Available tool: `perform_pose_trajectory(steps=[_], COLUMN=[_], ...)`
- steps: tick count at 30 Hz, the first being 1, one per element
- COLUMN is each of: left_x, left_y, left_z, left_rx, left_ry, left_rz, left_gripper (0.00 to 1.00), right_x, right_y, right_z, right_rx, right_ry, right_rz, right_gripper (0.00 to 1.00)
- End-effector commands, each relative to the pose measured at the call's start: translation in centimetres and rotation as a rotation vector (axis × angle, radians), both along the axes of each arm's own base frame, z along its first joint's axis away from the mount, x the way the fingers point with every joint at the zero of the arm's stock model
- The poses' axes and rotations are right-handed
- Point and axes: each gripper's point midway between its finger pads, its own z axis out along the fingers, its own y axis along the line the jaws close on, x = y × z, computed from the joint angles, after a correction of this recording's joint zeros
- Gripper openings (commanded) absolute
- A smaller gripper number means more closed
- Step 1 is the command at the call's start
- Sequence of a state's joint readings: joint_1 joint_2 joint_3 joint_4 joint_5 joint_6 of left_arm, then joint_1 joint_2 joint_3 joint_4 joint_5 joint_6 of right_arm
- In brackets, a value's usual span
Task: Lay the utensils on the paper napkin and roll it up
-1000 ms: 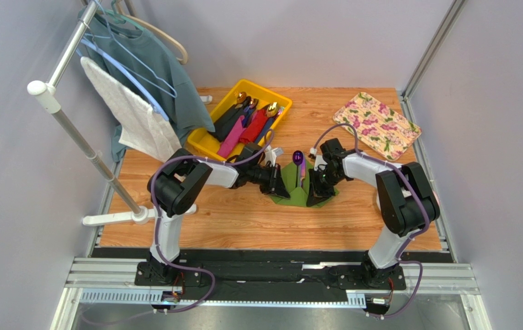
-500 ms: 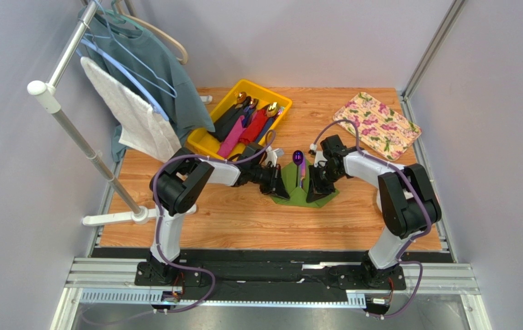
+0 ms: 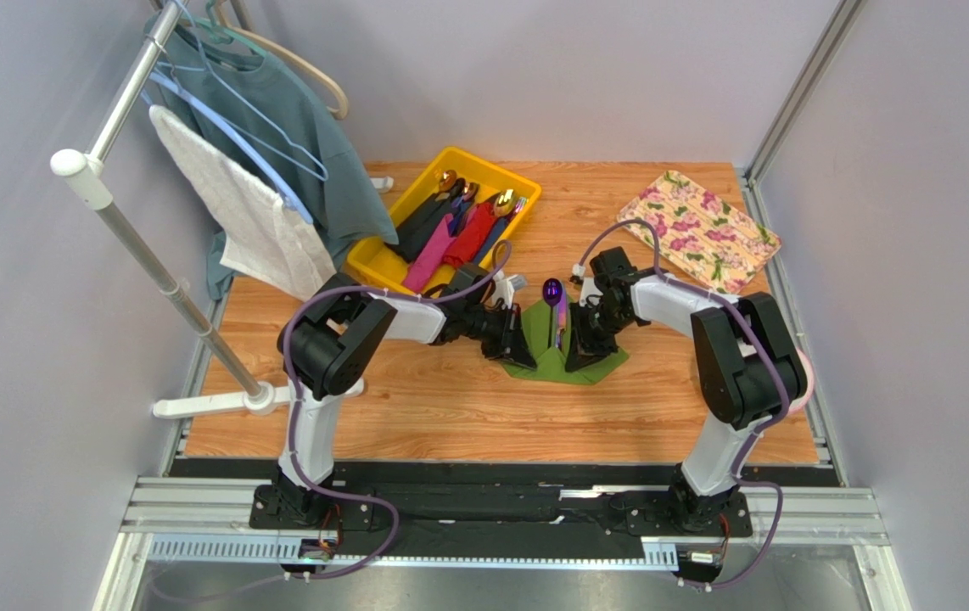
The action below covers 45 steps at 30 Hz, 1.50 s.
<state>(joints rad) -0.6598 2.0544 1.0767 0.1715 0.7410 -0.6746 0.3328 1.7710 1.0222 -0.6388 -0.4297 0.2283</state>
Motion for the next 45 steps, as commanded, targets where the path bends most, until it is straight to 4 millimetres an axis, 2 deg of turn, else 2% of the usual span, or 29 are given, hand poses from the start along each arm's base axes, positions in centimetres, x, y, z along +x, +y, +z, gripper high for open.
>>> perform_pose_trajectory(steps=[1, 3, 7, 11, 16, 26, 33, 45], left_x=[0.7, 0.6, 1.1, 1.1, 1.2, 1.3, 1.2, 1.7], left_y=[0.0, -0.2, -1.4, -2.5, -3.4, -4.1, -5.0, -5.4], left_z=[-0.5, 0.2, 3.5, 5.4, 5.3, 3.4, 3.5, 2.1], left_rx=[0.016, -0.011, -0.146, -0.225, -0.256, -0.24, -0.253, -0.242], left_ry=[-0.043, -0.049, -0.103, -0.095, -0.079, -0.043, -0.046, -0.014], left_rz=[0.006, 0.007, 0.002, 0.01, 0.015, 0.031, 0.03, 0.06], left_gripper=[0.01, 0.04, 0.08, 0.1, 0.1, 0.11, 0.11, 0.11], right_x=[1.1, 1.1, 0.9, 0.9, 0.7, 0.8, 0.6, 0.3], right_y=[-0.5, -0.6, -0.7, -0.7, -0.6, -0.4, -0.3, -0.1], right_z=[-1.3, -1.3, -1.4, -1.4, -1.4, -0.9, -0.8, -0.4], right_rx=[-0.051, -0.055, -0.061, -0.06, -0.056, -0.044, -0.034, -0.021], right_ry=[-0.038, -0.041, -0.036, -0.037, -0.031, -0.028, -0.025, -0.021], right_rz=[-0.007, -0.004, -0.002, -0.002, 0.0, 0.001, 0.002, 0.004], right_gripper=[0.0, 0.0, 0.0, 0.0, 0.0, 0.0, 0.0, 0.0])
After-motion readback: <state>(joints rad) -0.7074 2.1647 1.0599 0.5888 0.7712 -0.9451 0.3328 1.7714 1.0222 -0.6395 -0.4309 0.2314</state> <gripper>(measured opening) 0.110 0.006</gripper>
